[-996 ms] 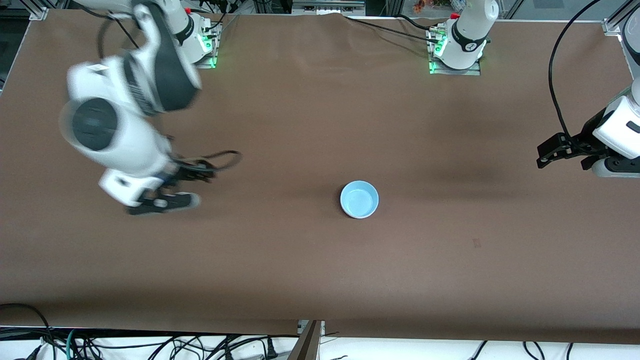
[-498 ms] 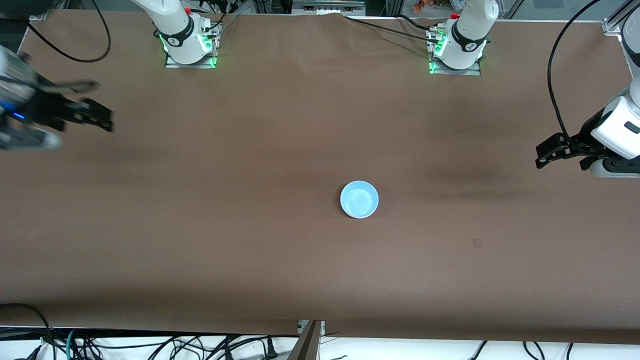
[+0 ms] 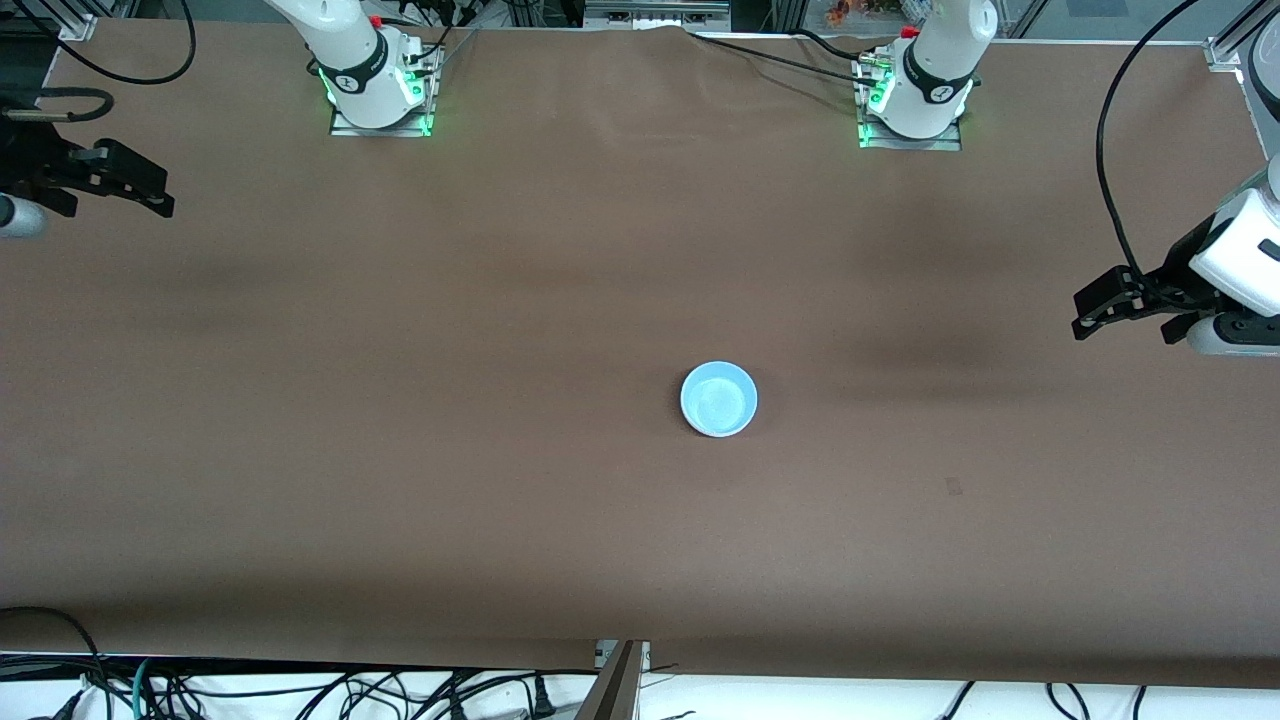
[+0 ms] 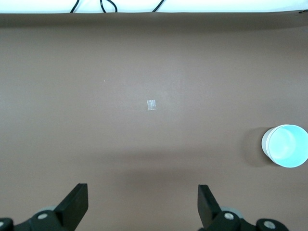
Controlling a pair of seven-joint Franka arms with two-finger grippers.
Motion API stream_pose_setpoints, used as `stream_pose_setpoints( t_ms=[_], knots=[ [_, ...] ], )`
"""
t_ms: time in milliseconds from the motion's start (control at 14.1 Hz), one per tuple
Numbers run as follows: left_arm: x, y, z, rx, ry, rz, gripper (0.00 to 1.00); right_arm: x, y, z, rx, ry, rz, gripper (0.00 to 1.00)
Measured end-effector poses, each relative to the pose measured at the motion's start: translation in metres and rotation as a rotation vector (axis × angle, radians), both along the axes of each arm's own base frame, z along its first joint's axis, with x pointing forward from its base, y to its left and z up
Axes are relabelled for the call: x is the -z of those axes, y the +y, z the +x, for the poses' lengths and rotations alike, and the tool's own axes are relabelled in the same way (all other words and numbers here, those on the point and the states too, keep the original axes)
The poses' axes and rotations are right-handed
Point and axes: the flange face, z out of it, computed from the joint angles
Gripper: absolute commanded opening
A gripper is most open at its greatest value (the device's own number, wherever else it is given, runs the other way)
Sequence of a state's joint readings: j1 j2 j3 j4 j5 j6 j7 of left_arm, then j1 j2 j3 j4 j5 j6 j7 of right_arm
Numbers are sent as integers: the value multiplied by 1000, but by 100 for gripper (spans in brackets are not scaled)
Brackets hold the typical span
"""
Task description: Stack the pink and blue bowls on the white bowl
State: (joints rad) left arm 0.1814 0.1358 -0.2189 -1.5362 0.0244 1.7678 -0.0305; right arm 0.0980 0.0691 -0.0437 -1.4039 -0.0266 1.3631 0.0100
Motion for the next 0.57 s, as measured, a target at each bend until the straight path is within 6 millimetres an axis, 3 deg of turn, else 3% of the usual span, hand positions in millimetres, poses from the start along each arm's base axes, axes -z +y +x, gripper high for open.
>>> stream_pose_setpoints(
  t_ms=[569],
  knots=[
    [1,3,2,-5,1,-1,100,7,-3,-5,-10,21,0,100]
  ],
)
